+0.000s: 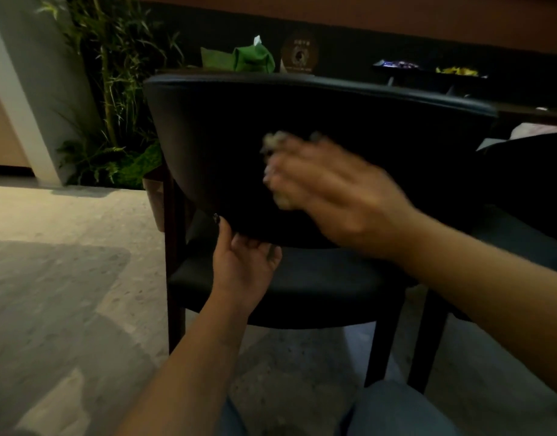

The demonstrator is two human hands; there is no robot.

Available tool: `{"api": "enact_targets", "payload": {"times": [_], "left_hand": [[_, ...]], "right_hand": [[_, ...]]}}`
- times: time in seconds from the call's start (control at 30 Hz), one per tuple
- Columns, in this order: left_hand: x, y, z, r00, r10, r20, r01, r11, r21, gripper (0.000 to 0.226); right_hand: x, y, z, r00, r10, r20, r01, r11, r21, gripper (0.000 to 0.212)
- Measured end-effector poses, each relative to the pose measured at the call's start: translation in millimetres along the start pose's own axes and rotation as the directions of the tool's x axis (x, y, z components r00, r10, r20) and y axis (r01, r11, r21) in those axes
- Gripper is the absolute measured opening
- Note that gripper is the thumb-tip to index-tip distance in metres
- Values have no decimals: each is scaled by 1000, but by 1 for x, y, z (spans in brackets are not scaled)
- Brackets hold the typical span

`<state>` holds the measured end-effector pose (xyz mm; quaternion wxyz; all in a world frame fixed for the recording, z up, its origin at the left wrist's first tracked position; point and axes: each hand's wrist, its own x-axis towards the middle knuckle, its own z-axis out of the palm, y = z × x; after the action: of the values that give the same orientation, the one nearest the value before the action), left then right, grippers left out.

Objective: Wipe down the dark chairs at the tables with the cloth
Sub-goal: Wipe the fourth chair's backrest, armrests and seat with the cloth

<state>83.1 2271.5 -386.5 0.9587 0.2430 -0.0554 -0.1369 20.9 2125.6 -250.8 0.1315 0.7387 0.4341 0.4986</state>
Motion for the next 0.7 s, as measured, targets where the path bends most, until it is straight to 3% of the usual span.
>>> {"api": "enact_targets", "payload": {"times": [0.1,0.2,0.27,0.33,0.4,0.47,0.53,0.63,0.7], "left_hand": [[-8,-22,16,998,-53,44,49,995,85,64],[-14,-43,30,991,-118,63,111,987,113,79],[-14,-47,31,992,-95,82,86,990,110,82],[-12,-47,31,996,-65,62,57,991,124,85],[-8,-49,30,998,-45,35,39,987,159,90],[-6,-53,30,999,-26,29,20,982,188,95],[-6,-56,30,1000,-8,30,2,984,178,91],[-5,-57,32,999,27,23,-31,982,189,83],[-6,-57,33,999,39,35,-45,977,208,81]], "right_hand": [[-19,13,-7,985,97,-140,-107,992,-67,38],[-61,-11,14,996,-49,80,58,991,-117,32],[-93,-22,21,961,-107,256,140,983,-115,34],[-111,-25,17,976,40,212,-20,995,-98,34],[-112,-21,9,950,308,-55,-311,949,-51,43],[-95,-2,-5,794,515,-324,-524,849,66,48],[-75,22,-14,651,609,-454,-623,770,139,37],[-53,26,-5,410,747,-524,-739,608,289,42],[-54,1,11,340,800,-493,-762,542,354,46]]}}
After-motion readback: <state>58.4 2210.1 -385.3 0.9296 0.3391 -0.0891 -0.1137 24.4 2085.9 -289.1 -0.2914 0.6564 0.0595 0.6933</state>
